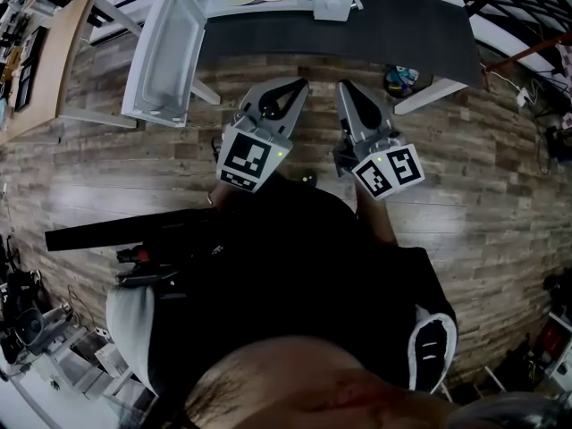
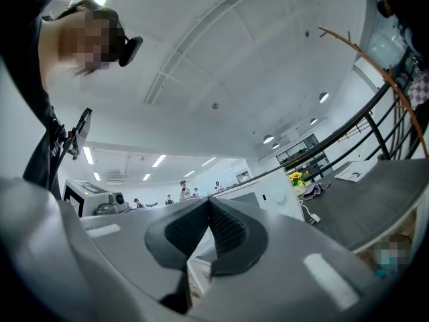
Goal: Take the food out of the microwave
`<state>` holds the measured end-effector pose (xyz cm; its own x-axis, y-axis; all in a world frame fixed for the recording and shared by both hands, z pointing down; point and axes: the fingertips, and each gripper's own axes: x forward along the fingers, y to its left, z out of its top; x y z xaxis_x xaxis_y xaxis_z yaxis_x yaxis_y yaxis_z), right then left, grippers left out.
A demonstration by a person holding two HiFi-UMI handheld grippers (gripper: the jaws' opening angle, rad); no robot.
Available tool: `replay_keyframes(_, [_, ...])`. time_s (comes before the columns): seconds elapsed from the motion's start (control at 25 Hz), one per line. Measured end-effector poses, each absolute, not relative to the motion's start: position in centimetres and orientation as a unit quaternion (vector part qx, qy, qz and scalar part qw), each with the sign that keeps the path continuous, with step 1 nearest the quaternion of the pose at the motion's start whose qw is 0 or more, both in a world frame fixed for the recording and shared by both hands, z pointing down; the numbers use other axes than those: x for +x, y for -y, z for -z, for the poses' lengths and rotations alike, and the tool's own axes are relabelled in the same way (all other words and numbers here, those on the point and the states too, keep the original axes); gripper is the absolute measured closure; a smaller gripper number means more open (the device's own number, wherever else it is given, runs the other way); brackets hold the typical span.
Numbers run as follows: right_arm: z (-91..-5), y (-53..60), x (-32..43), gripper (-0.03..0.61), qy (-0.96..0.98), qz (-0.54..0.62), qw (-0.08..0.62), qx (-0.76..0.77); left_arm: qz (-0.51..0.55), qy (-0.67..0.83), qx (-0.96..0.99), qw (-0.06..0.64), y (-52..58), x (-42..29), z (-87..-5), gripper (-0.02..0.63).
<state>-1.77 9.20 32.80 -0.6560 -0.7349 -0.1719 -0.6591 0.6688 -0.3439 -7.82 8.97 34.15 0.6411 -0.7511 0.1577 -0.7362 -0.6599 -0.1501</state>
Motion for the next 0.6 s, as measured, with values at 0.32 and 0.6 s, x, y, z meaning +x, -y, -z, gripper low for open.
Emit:
replay_keyframes(0.32, [-32.6,-8.2,-2.0,0.578,-0.9,0.142,0.165,-0.379,0.084,-0.411,-0.907,0.029,-7.9,-8.2,-33.6,0.607])
replay_keyframes(0.6, [-32.8,-6.5,-2.5,0.578,-0.897,0.159,0.175,-0.375,0.08,-0.417,-0.905,0.032,-6.5,-9.0,-33.6,0.607])
